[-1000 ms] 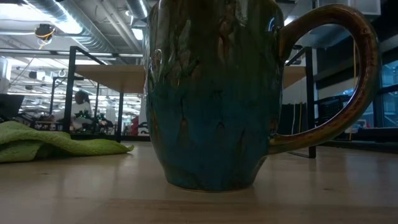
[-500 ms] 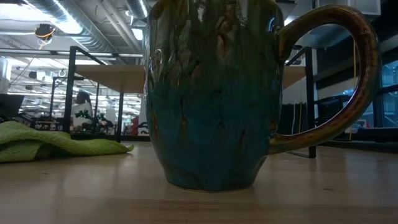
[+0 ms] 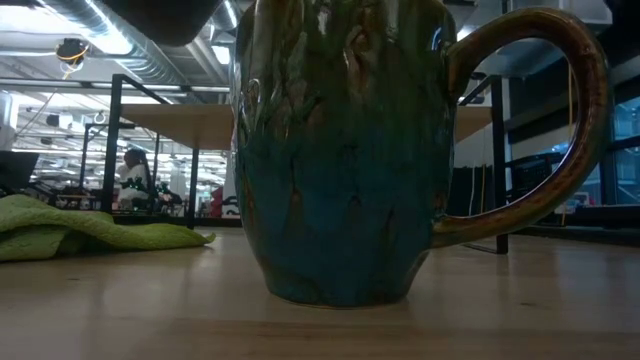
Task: Stack small to large cups/mugs on shelf
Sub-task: Put the gray mug on the shelf
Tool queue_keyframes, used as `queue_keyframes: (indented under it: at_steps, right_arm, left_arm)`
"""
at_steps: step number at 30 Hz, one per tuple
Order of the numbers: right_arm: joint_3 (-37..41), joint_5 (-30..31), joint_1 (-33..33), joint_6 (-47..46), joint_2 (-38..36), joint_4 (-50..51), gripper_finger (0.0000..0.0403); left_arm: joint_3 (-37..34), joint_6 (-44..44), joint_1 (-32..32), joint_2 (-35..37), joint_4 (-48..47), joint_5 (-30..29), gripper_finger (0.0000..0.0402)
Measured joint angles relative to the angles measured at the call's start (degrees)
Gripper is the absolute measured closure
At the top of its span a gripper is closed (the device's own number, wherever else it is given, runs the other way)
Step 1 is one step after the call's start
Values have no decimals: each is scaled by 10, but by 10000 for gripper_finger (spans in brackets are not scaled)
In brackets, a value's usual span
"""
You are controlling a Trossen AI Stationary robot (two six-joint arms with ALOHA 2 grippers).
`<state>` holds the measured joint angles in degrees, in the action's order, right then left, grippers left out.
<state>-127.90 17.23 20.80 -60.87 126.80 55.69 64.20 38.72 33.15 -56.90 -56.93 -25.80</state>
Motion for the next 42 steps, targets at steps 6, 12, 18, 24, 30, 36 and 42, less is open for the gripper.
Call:
queue_keyframes:
  at_steps: [6, 12, 18, 24, 30, 36, 42]
  right_arm:
    - [1, -15, -11, -2, 6, 37, 389]
    - [16, -8, -18, -1, 12, 6, 389]
    - [27, -6, -29, -4, 11, 4, 389]
    - [45, -20, -31, -19, 12, 4, 388]
    - [46, -39, -31, -31, 16, 12, 388]
    - [46, -49, -31, -35, 24, 15, 388]
    - [46, -54, -30, -50, 29, 4, 388]
  left_arm:
    - [0, -2, 0, 0, 0, 0, 315]
    - [0, -4, 0, 0, 0, 0, 315]
    - [0, -4, 0, 0, 0, 0, 315]
    - [0, -4, 0, 0, 0, 0, 315]
    - [0, -8, 0, 0, 0, 0, 315]
    - [0, -18, 0, 0, 0, 0, 315]
    - [0, -19, 0, 0, 0, 0, 315]
